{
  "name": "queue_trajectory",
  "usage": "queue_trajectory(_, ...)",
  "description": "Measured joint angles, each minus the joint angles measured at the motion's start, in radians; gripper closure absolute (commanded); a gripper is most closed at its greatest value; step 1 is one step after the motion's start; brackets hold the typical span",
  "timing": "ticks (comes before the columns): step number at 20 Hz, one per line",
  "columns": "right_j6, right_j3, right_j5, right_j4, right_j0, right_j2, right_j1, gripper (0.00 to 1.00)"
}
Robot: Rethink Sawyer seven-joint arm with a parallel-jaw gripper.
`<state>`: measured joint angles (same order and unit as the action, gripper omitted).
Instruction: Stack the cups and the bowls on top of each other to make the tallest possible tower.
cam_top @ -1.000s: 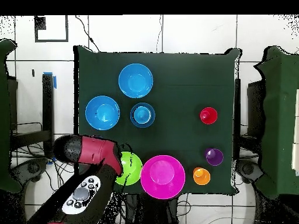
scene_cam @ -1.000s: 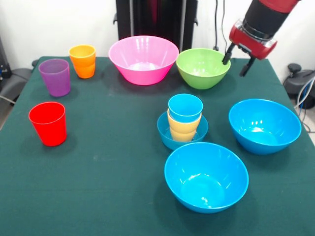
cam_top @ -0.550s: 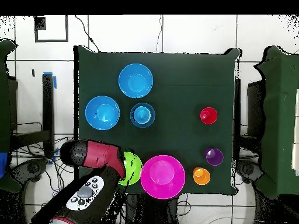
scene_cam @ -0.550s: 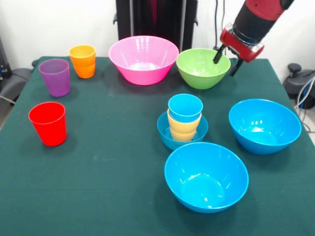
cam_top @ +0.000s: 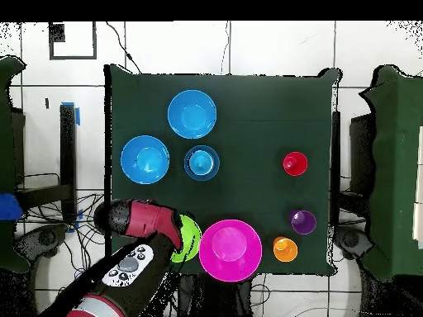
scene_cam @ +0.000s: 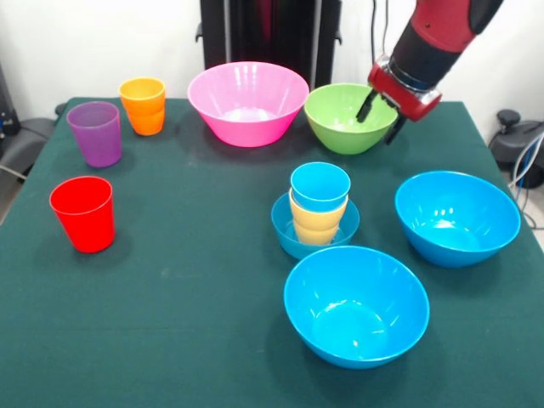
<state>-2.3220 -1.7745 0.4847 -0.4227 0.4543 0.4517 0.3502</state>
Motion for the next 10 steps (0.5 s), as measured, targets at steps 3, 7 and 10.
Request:
queue_trajectory(3, 0.0, -0.008, -0.027, -0.004, -0.008, -0.006, -0.011, 0.0)
queue_trajectory(7, 0.0, -0.022, -0.043, -0.006, -0.012, -0.016, -0.028, 1.0)
queue_trajectory(10, 0.0, -0.022, -0.042, -0.006, -0.012, -0.02, -0.03, 1.0)
